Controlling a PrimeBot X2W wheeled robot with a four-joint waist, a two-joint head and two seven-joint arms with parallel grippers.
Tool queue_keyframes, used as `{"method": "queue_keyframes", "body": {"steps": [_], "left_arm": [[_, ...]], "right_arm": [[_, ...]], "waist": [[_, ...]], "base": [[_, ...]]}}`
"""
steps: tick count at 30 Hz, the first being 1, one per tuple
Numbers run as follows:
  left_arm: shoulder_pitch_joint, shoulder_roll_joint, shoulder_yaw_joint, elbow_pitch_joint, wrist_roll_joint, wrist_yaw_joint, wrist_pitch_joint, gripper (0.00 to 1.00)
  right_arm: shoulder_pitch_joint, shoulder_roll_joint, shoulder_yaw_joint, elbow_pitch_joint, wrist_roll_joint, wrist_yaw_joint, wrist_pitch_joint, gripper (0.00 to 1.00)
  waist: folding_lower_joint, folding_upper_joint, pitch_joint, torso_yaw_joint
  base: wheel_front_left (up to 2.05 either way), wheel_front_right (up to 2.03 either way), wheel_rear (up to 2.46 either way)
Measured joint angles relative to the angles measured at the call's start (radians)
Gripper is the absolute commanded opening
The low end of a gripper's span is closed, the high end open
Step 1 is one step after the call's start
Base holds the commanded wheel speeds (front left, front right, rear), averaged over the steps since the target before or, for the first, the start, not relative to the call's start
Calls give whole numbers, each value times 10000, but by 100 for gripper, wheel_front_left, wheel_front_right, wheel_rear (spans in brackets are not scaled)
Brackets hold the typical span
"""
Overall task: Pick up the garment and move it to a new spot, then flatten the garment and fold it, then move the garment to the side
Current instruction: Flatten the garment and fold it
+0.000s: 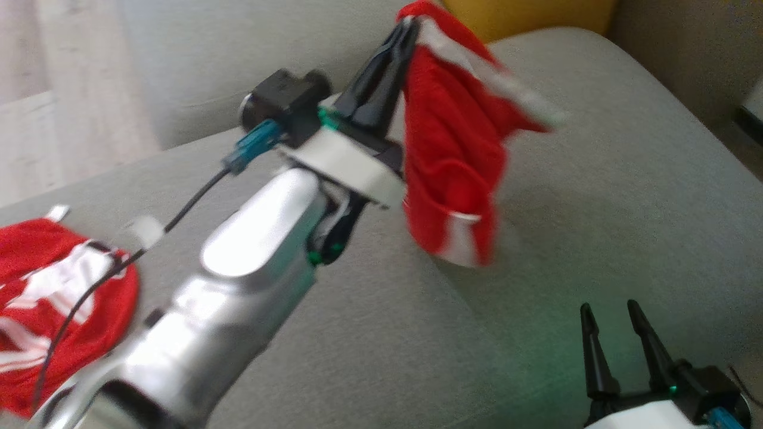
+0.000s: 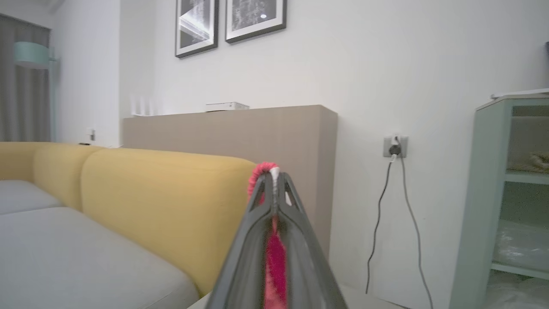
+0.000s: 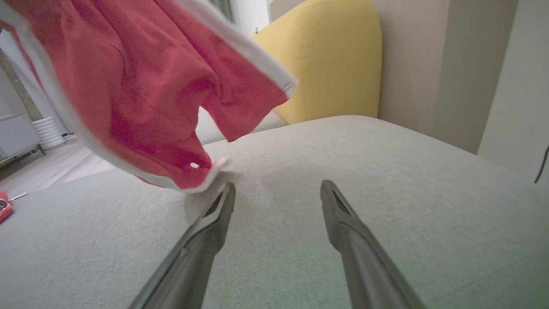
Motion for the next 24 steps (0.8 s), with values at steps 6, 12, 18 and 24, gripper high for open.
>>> {"method": "queue_keyframes", "body": {"steps": [6, 12, 18, 24], "left_arm": [[1554, 1229, 21, -140, -293, 104, 169, 0], [4521, 2366, -113, -226, -754, 176, 355, 0], [4401, 2625, -54, -594, -746, 174, 318, 0], [4074, 2602, -52, -734, -696, 159, 295, 0]], "right_arm": [[110, 0, -12, -4, 75, 0, 0, 100], [65, 0, 40, 280, 495, 0, 0, 100], [-1147, 0, -75, 1131, 740, 0, 0, 100], [-3377, -443, 545, 2846, 1244, 0, 0, 100]], "waist": [[1, 0, -170, 743], [1, 0, 17, 1913], [4, 0, 659, 2766], [5, 0, 1341, 3463]], "base": [[0, 0, 0], [0, 0, 0], [0, 0, 0], [0, 0, 0]]}}
